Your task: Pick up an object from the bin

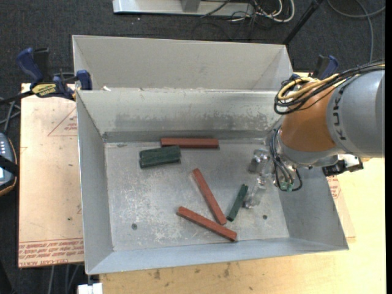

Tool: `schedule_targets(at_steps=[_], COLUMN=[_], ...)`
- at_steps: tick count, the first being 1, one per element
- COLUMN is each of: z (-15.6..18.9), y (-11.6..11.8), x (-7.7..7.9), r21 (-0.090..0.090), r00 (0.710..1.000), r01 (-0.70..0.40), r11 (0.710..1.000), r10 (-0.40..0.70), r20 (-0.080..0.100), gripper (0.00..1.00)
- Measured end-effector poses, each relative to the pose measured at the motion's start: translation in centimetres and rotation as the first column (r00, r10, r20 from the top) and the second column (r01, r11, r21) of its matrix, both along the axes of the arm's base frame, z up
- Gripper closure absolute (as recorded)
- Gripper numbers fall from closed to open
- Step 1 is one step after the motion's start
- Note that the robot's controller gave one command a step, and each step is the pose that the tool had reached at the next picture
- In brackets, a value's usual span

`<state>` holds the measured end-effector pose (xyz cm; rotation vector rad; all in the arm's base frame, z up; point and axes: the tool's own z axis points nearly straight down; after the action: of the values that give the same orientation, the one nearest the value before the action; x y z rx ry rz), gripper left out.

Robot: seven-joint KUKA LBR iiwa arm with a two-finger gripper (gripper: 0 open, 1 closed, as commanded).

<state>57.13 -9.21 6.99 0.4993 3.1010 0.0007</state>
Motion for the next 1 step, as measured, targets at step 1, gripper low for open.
schedule_targets(at_steps=[1], z=[0.02], y=[1.05], x=[-2.09], r21=[-0.001], r00=[0.996], r01=[-0.084], r11=[0.996], r10=[0.084], r20=[0.003], gripper=[0.0])
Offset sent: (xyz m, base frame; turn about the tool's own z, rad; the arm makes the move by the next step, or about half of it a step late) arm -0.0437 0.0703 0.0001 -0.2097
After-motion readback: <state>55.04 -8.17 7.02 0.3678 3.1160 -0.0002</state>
